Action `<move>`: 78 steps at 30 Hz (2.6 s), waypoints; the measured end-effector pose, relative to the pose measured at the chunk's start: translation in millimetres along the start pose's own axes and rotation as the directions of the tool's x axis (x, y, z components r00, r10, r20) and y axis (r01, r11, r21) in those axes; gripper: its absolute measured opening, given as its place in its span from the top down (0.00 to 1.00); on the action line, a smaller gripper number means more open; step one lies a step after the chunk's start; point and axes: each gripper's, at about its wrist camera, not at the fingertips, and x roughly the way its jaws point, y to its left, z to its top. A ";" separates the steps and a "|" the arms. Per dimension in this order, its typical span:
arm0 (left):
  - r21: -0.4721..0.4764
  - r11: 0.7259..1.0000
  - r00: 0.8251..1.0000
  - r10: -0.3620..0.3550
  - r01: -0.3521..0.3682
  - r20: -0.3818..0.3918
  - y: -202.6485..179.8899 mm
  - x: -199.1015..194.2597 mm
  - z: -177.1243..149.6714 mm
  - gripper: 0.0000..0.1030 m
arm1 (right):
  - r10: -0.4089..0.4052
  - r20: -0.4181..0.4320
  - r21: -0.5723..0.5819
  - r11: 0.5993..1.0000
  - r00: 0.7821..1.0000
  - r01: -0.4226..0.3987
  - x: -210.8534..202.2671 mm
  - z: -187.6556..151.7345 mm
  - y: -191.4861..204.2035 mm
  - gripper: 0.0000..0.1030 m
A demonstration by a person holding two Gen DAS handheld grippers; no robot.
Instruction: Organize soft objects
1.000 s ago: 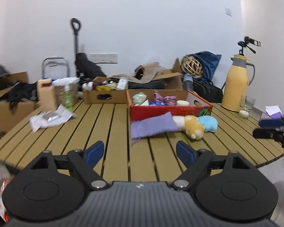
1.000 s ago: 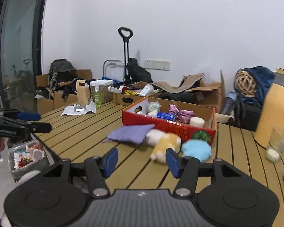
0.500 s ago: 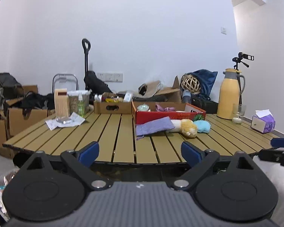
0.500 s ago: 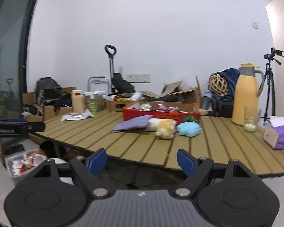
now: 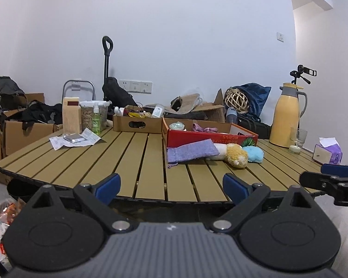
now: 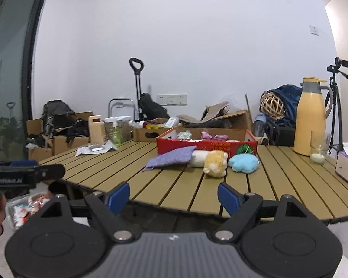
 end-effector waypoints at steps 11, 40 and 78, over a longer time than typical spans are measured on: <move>-0.034 0.998 0.997 -0.054 0.052 -0.060 17.5 117.2 25.2 0.12 | -0.028 -0.024 -0.009 1.000 0.999 0.028 115.1 21.0 -7.7 0.22; -0.097 0.980 0.947 -0.192 0.172 -0.260 15.5 279.8 48.8 0.97 | 0.165 -0.242 0.170 0.977 0.956 -0.126 324.7 47.4 -42.2 0.91; 0.003 0.976 0.968 -0.217 0.219 -0.129 -140.1 284.1 156.0 0.97 | 0.286 -0.041 0.196 0.942 0.957 -0.273 244.3 133.3 -200.7 0.92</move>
